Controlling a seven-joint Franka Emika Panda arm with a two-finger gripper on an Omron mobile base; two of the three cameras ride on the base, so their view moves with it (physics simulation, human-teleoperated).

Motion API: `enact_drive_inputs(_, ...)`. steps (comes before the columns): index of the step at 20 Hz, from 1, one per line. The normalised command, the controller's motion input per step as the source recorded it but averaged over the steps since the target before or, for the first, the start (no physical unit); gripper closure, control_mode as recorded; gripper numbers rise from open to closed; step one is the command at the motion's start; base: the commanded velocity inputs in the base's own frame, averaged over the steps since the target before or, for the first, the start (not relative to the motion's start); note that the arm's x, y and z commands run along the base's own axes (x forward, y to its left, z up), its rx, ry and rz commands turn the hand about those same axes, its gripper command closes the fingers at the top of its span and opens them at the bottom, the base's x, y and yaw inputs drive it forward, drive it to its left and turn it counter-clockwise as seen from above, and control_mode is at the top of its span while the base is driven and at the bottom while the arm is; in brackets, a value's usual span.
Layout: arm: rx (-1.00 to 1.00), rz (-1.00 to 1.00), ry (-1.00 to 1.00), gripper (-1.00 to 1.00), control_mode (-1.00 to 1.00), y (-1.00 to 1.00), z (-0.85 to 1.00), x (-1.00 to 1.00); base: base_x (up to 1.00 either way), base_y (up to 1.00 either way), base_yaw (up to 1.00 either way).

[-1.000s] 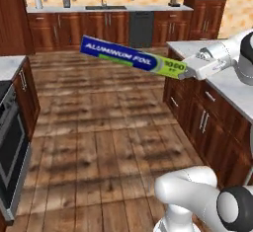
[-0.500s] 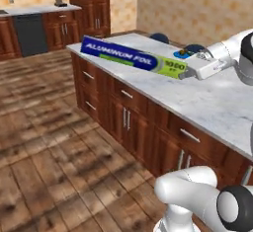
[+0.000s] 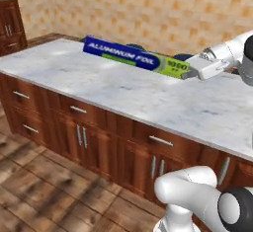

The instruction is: Retrieve the tupperware and aluminum foil from the cabinet and place them on the dining counter near the plate with squash and lemon to prepare for storing leftovers.

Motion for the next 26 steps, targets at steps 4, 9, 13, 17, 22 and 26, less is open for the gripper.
enact_drive_inputs(4, 0.00, 0.00, 0.00, 1.00, 1.00, 0.00, 0.00, 0.00, 0.82, 1.00, -0.37)
enact_drive_inputs(9, 0.00, 0.00, 0.00, 1.00, 1.00, 0.00, 0.00, 0.00, 1.00, 1.00, 0.04)
enact_drive_inputs(13, 0.00, 0.00, 0.00, 1.00, 1.00, 0.00, 0.00, 0.00, 0.86, 1.00, 0.35)
enact_drive_inputs(17, 0.00, 0.00, 0.00, 1.00, 1.00, 0.00, 0.00, 0.00, 0.87, 1.00, 0.38)
enact_drive_inputs(22, 0.00, 0.00, 0.00, 1.00, 1.00, 0.00, 0.00, 0.00, 0.99, 1.00, 0.32)
enact_drive_inputs(26, 0.00, 0.00, 0.00, 1.00, 1.00, 0.00, 0.00, 0.00, 1.00, 1.00, 0.24)
